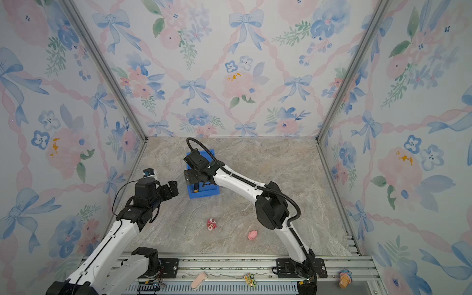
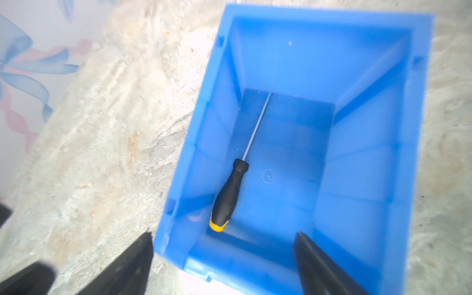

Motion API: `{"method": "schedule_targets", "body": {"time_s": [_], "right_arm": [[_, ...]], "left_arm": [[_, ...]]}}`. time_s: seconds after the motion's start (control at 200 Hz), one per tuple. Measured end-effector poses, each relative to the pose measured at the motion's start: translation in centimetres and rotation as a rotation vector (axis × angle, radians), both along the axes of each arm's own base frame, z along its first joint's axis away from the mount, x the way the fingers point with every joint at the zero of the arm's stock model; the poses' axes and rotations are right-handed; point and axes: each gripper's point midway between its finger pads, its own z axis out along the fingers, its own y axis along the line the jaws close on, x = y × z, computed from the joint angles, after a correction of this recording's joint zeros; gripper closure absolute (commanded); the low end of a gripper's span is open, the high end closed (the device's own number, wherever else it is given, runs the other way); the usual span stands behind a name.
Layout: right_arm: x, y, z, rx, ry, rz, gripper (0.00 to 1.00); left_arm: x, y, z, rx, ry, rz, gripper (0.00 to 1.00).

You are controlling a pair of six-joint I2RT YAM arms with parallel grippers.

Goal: Put the screwdriver in the bin
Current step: Place the screwdriver into the bin, then reset both arms

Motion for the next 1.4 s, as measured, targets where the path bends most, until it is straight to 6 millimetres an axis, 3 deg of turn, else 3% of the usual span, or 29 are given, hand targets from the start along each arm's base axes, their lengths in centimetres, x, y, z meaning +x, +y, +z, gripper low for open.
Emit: {"method": "schedule_targets", "body": {"time_s": [0.1,0.205,0.39,0.49,0.62,0.745,0.865,0.94,1.045,1.21,1.4], "right_arm": [[-0.8,-1.8,3.0,0.021,-0.052,-0.001,0.03],[-1.7,-4.6,4.6,0.004,-0.100,-0.023,0.03],[-3.7,-11.6,4.3,-0.081,-0.140,-0.098,0.03],[-4.3,-17.3,3.8,-0.101,-0.135,-0.176,0.03],[-4.4,-26.9,3.6,-0.095,-0.153,-0.360,0.03],[-6.1,-35.6,2.9,-0.115,-0.197,-0.553,0.03],[-7.4,-43.3,1.1,-0.156,-0.205,-0.765,0.03],[-8.3,-46.7,-0.6,-0.170,-0.200,-0.844,0.03],[-9.6,-48.1,-2.8,-0.171,-0.231,-0.821,0.03],[-10.1,-47.3,-4.9,-0.191,-0.339,-0.668,0.03],[-10.3,-47.3,-7.2,-0.200,-0.359,-0.608,0.03]], "left_arm": [[0.0,0.6,0.0,0.019,-0.001,0.028,0.02],[-0.4,1.4,-0.6,0.044,0.006,0.066,0.02],[-1.4,2.8,-1.2,0.091,0.003,0.130,0.02],[-1.7,3.4,-1.8,0.128,0.018,0.147,0.02],[-1.5,3.2,-2.2,0.182,0.010,0.095,0.02],[-1.5,3.0,-3.0,0.241,0.005,0.037,0.02],[-1.6,3.1,-3.3,0.286,-0.020,0.011,0.02],[-1.7,3.1,-3.6,0.304,-0.049,0.003,0.02],[-1.9,3.1,-4.4,0.322,-0.089,-0.004,0.02],[-2.4,3.1,-6.0,0.329,-0.116,-0.014,0.02],[-1.8,2.4,-5.9,0.326,-0.149,-0.053,0.02]]}}
